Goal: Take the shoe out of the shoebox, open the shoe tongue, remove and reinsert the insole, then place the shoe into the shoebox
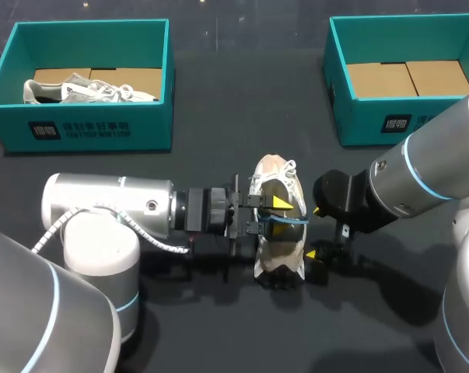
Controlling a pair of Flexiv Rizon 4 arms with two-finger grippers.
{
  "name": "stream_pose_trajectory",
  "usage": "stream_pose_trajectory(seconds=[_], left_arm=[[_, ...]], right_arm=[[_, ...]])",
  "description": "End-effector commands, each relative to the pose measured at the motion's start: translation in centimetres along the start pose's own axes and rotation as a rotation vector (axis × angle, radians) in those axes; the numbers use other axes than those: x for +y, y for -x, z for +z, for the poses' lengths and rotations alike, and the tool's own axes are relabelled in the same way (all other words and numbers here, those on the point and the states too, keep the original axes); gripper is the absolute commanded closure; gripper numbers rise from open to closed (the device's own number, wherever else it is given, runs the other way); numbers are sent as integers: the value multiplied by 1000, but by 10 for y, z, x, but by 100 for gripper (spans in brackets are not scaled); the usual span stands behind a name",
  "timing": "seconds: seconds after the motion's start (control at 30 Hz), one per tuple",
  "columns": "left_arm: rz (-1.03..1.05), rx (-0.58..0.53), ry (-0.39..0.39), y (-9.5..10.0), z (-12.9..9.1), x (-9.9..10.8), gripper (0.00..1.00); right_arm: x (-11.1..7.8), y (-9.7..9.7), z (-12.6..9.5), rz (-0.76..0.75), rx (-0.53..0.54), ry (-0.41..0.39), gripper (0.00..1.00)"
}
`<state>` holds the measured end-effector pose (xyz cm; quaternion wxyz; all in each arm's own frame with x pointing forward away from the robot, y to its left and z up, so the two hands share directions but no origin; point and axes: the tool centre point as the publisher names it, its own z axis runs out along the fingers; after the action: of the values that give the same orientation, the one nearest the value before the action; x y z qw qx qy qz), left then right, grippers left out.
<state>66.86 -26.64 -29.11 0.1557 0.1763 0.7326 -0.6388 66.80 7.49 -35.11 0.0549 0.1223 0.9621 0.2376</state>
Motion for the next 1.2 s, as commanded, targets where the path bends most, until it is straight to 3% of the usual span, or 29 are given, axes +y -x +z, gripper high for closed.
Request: stream_pose_trajectory(seconds=[0.03, 0.63, 0.73, 0.77, 0.8, 0.83, 1.2], left_arm=[[3, 5, 2, 2, 3, 8, 100], [30, -36, 87, 14, 6, 59, 100], [22, -37, 81, 13, 3, 55, 100], [22, -37, 78, 13, 2, 52, 93], [24, -37, 73, 13, 2, 50, 76], [24, -36, 66, 13, 1, 46, 71], [80, -12, 19, 2, -4, 9, 71]], right_arm=[[-1, -1, -1, -1, -1, 3, 0], [-1, -1, -1, -1, -1, 3, 0], [-1, -1, -1, -1, -1, 3, 0], [-1, -1, -1, -1, -1, 3, 0], [-1, -1, -1, -1, -1, 3, 0], [-1, -1, -1, -1, -1, 3, 0], [-1, -1, -1, -1, -1, 3, 0]])
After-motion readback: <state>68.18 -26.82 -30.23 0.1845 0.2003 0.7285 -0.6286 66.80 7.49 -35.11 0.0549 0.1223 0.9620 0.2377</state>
